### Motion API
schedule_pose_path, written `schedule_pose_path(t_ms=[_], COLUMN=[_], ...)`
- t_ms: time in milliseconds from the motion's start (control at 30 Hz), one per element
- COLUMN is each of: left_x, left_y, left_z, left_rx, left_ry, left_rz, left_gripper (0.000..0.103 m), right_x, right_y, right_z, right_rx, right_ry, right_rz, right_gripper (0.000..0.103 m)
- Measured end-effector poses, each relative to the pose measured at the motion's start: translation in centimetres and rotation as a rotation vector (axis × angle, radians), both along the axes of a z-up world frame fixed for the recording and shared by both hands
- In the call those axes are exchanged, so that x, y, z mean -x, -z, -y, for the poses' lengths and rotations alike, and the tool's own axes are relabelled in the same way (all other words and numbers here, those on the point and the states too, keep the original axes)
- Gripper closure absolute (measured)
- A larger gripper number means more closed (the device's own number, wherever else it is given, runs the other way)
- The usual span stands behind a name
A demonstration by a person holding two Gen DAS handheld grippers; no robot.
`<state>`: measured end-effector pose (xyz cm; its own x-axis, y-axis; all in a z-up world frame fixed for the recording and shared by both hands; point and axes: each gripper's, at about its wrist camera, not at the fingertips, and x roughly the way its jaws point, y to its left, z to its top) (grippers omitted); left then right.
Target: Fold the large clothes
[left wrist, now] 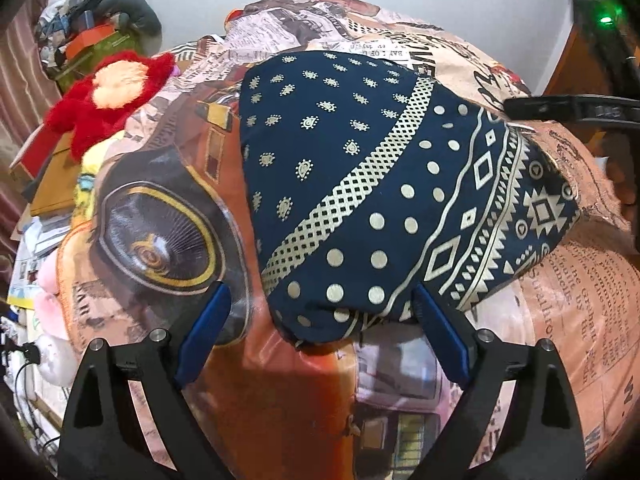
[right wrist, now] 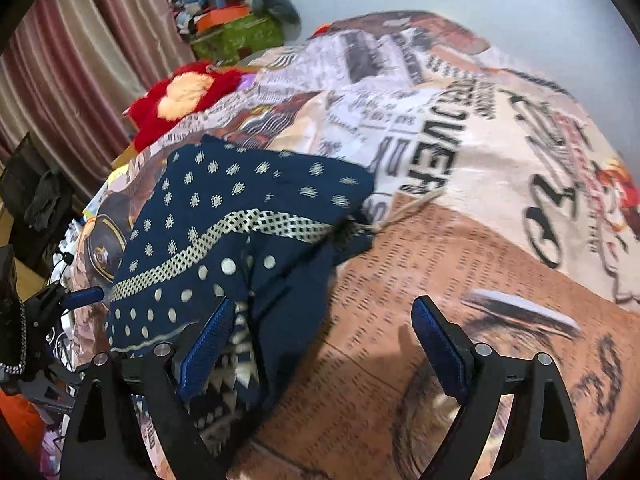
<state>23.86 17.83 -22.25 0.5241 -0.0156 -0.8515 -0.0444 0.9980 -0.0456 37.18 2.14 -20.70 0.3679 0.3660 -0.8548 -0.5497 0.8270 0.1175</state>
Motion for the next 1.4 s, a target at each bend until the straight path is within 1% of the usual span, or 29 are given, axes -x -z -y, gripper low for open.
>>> schedule_pose_path(t_ms=[100, 200, 267, 333, 467, 533, 667, 767, 867, 1033, 1133, 1267, 1333, 1400], left_x=[0.6, 1.4, 2.1, 3.0, 5.1, 6.3, 9.3, 11.7, 14.0, 17.1, 18.5, 19.5, 19.7, 19.7], left_y=[-0.9, -2.7, -4.5, -6.9, -12.9, -15.9, -21.7, -25.0, -27.4, -29.4, -29.5, -28.9, -28.3, -27.8], left_z=[0.1, 0.4, 0.7, 1.1, 2.2, 2.8, 4.2, 5.5, 6.6, 8.0, 8.5, 8.6, 8.8, 8.8], left_rx=[-0.024, -0.035, -0.037, -0.049, -0.077, -0.072, -0.062, -0.063, -0.053, -0.072, -0.087, -0.067, -0.069, -0.075], left_ry=[-0.025, -0.048, -0.058, -0.067, -0.077, -0.079, -0.086, -0.094, -0.1, -0.135, -0.177, -0.21, -0.222, -0.232], left_rz=[0.004, 0.035, 0.074, 0.132, 0.284, 0.368, 0.544, 0.657, 0.75, 0.849, 0.887, 0.879, 0.863, 0.843], left_gripper=[0.012, 0.013, 0.013, 0.013, 0.013, 0.013, 0.013, 0.013, 0.013, 0.013, 0.013, 0.013, 0.012, 0.01], right_x=[1.3, 3.4, 4.9, 6.7, 9.9, 12.1, 15.7, 18.6, 21.4, 25.1, 26.3, 27.8, 28.4, 28.6], right_y=[-2.2, -5.3, -7.0, -9.3, -13.6, -16.1, -19.8, -22.2, -23.9, -25.0, -25.1, -24.8, -24.6, -24.3], right_z=[1.2, 2.3, 2.9, 3.3, 3.8, 4.0, 4.7, 5.4, 5.9, 6.5, 6.4, 6.5, 6.7, 6.5], right_rx=[-0.022, -0.068, -0.114, -0.168, -0.242, -0.279, -0.345, -0.396, -0.429, -0.447, -0.444, -0.432, -0.427, -0.423], right_ry=[0.018, 0.029, 0.03, 0.032, 0.026, 0.024, 0.022, 0.027, 0.036, 0.072, 0.09, 0.108, 0.122, 0.13], right_rz=[0.048, 0.118, 0.153, 0.202, 0.314, 0.392, 0.514, 0.591, 0.664, 0.743, 0.747, 0.74, 0.738, 0.729], right_gripper=[0.014, 0.014, 0.014, 0.014, 0.014, 0.014, 0.014, 0.014, 0.014, 0.014, 0.014, 0.012, 0.007, 0.005])
